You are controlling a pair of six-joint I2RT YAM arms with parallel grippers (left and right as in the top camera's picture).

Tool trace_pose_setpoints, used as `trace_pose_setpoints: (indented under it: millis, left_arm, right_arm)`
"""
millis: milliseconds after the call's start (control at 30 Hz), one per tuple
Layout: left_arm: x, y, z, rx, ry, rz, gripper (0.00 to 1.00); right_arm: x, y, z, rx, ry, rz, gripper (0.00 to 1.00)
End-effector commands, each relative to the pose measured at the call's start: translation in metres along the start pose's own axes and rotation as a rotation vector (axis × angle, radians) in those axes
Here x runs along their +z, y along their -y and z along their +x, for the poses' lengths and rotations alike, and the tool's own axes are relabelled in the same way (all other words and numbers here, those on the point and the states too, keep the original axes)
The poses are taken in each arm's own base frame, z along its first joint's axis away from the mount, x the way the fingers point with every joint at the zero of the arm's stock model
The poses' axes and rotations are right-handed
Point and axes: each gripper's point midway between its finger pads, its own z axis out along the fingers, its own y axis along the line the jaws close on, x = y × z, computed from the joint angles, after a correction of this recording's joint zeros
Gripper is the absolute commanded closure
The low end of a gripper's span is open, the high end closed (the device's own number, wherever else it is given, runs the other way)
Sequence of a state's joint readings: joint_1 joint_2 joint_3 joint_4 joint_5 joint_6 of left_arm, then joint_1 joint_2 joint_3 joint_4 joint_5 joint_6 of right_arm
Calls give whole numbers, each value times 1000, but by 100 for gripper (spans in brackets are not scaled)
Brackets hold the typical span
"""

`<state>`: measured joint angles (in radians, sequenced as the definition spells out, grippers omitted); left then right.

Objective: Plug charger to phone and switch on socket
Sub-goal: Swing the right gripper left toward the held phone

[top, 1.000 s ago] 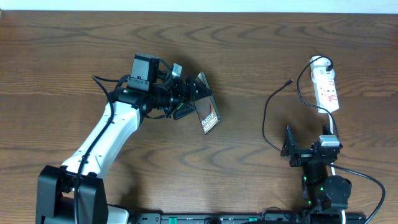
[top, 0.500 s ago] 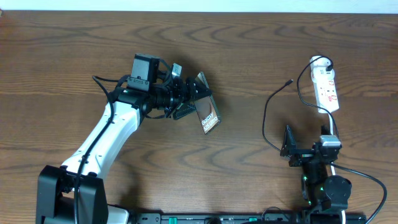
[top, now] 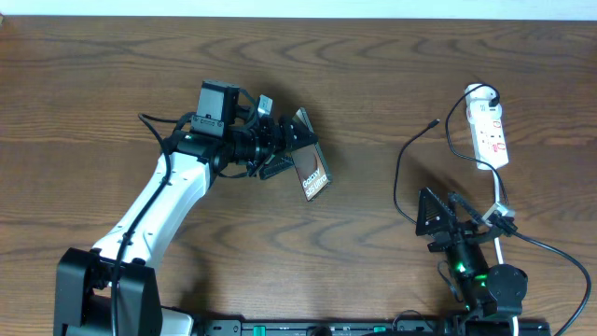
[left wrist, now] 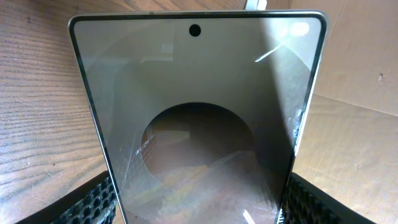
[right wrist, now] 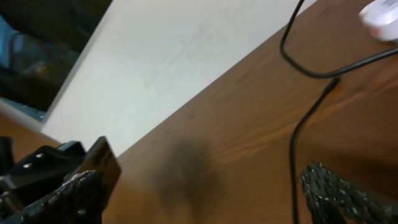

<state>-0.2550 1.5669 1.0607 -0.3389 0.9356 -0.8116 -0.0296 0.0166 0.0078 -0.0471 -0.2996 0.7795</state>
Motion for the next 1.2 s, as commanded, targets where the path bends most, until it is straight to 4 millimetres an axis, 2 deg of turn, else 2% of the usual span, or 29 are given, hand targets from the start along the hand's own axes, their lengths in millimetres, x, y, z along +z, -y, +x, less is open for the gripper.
trace_pose_setpoints:
  millis: [0, 100, 200, 567, 733, 933, 1167]
  left_arm:
    - [-8, 13, 2, 46, 10, 33, 41]
    - [-8, 13, 2, 46, 10, 33, 41]
    - [-8, 13, 2, 45, 10, 33, 40]
    - [-8, 13, 2, 27, 10, 33, 41]
    - [-8, 13, 2, 26, 10, 33, 40]
    - [-8, 13, 2, 26, 10, 33, 41]
    - [-8, 13, 2, 11, 10, 33, 40]
  right_arm:
    - [-1, -15, 7, 37, -45, -81, 1]
    - [-3, -28, 19, -90, -110, -160, 1]
    - [-5, -28, 28, -119, -160, -167, 1]
    - [-29, -63, 7, -281, -300, -100, 1]
    - [-41, -77, 4, -273, -392, -72, 1]
    - [-48, -103, 14, -229, -488, -200, 1]
    - [-50, -109, 17, -178, -517, -231, 1]
